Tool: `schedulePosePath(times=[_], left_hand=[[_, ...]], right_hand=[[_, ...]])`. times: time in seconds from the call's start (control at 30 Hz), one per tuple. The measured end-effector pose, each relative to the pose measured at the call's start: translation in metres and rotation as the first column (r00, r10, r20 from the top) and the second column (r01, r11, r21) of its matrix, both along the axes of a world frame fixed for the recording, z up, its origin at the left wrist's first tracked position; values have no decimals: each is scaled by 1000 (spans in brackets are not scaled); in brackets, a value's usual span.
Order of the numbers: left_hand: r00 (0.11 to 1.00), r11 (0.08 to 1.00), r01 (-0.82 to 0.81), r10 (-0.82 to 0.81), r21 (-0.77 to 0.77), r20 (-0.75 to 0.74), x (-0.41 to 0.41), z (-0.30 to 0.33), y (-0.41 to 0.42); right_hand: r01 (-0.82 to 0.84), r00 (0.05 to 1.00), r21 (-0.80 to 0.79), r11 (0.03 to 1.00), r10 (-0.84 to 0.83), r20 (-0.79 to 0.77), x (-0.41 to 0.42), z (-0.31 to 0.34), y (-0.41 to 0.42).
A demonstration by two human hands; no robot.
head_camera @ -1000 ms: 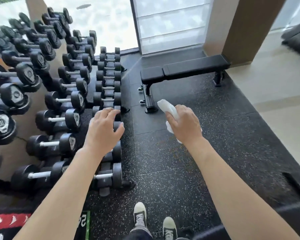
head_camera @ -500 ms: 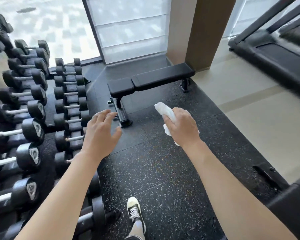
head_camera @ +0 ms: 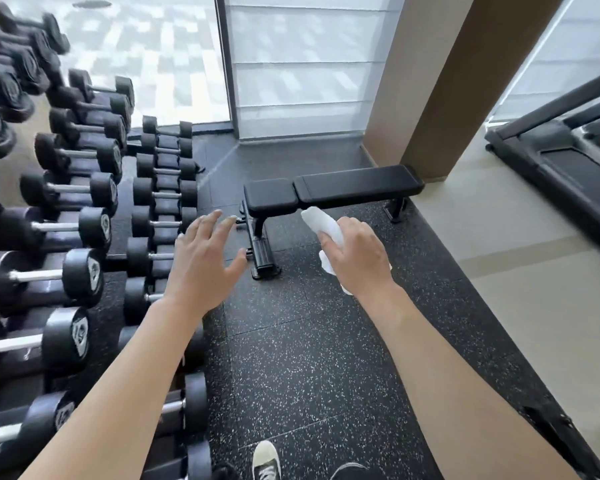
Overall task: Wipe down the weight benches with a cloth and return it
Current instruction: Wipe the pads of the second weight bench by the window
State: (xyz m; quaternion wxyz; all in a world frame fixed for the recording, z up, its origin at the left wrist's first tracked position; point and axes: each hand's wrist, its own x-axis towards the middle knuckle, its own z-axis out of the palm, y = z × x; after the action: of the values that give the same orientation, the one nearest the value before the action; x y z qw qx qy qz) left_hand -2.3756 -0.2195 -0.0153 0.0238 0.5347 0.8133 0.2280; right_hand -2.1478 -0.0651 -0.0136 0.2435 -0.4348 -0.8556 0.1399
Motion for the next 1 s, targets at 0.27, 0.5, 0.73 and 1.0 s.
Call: schedulePosePath(times=[0.27,0.5,0.73,1.0], left_hand=[[999,999,-43,43,1,10,-43,-7,50],[997,996,-79,79,-33,-27,-51,-15,133],[987,990,-135,130,-49,-93,-42,-1,248],[969,977,-199,184,-82,-166,-38,11,351]], right_hand=[[-26,999,12,1000,26,-19,-44,-7,59],[-57,998,-16,998,57,-40,-57,-26,150],[-71,995,-42,997,68,-80,-59,-32,279],[-94,988,-71,993,85,-126,-64,-32,396]])
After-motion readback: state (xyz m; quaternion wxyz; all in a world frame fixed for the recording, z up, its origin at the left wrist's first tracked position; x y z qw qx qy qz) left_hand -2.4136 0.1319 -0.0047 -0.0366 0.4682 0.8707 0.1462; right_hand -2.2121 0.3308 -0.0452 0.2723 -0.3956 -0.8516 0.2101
